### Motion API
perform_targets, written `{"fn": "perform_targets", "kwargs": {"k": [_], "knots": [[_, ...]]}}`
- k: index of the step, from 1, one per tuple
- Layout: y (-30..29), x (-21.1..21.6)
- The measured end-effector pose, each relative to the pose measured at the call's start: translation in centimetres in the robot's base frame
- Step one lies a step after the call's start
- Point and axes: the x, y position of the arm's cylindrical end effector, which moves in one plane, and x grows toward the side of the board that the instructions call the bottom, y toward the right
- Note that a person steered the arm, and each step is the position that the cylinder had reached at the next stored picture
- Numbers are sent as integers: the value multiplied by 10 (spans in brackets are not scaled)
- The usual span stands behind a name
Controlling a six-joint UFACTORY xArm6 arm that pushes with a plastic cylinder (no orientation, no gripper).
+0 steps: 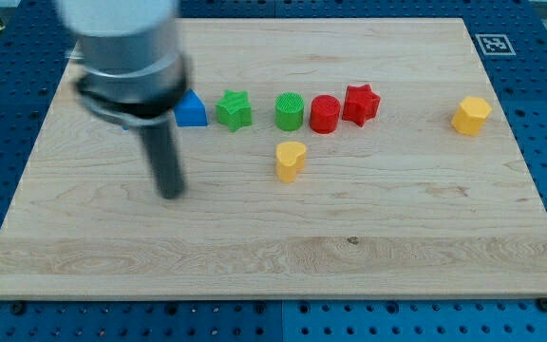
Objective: Push the blue cube to the center
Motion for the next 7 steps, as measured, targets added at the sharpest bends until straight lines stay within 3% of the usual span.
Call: {"fn": "perform_targets", "kwargs": {"k": [1,2,3,5,7], "knots": [[-96,-48],[-138,-126],[-119,-160],[-39,-152],[-48,-109]]}}
